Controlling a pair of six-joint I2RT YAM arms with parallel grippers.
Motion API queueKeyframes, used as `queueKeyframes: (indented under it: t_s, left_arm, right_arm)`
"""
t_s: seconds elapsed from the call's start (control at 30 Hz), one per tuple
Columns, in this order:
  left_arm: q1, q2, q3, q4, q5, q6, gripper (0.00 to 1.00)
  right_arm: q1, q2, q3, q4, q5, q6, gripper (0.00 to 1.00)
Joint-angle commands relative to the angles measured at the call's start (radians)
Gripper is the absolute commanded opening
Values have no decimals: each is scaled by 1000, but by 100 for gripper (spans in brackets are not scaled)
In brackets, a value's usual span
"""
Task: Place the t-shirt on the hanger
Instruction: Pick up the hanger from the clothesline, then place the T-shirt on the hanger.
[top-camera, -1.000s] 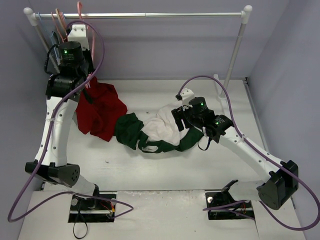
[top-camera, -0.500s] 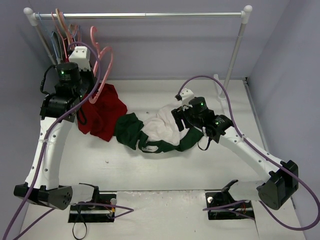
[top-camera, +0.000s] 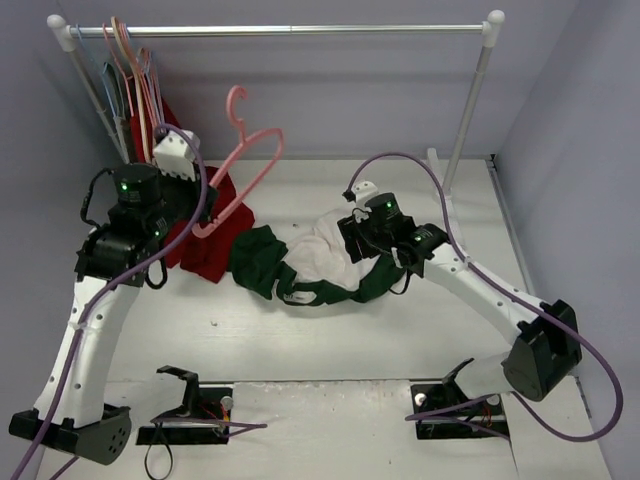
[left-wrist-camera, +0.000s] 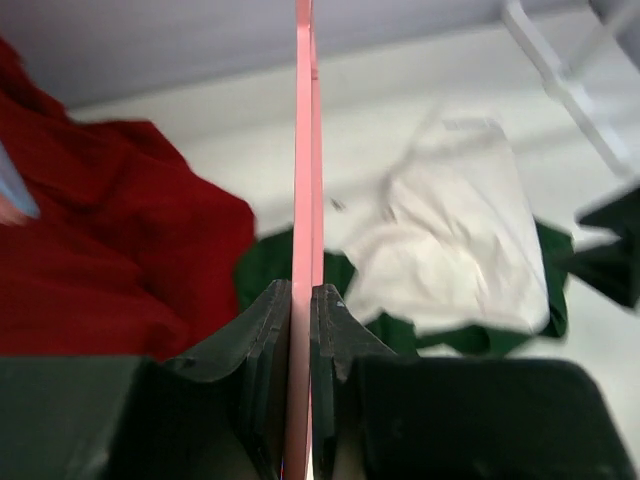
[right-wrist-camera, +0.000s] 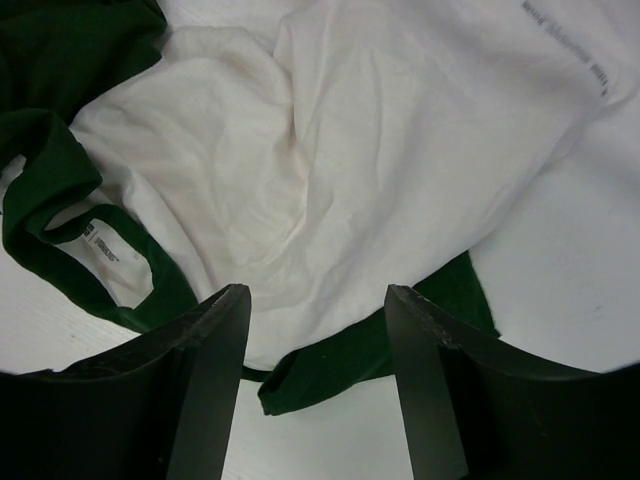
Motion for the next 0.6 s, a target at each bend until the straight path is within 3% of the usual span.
queueKeyframes:
  t_s: [0.0,0.13,0.3,0.57]
  left_arm:
    - [-44,-76,-105,59,131,10,0]
    - [-69,-179,-239,27,197,-9,0]
    - [-106,-313,-372,-34,133,-17,0]
    - [-130,-383,-448,-52,79,-44,0]
  right_arm:
    - [7,52,-26,12,-24,134,56]
    - [45,55,-53,41,-21,223,51]
    - [121,75,-34,38,6,285,54]
    - [201,205,29,24,9,270,56]
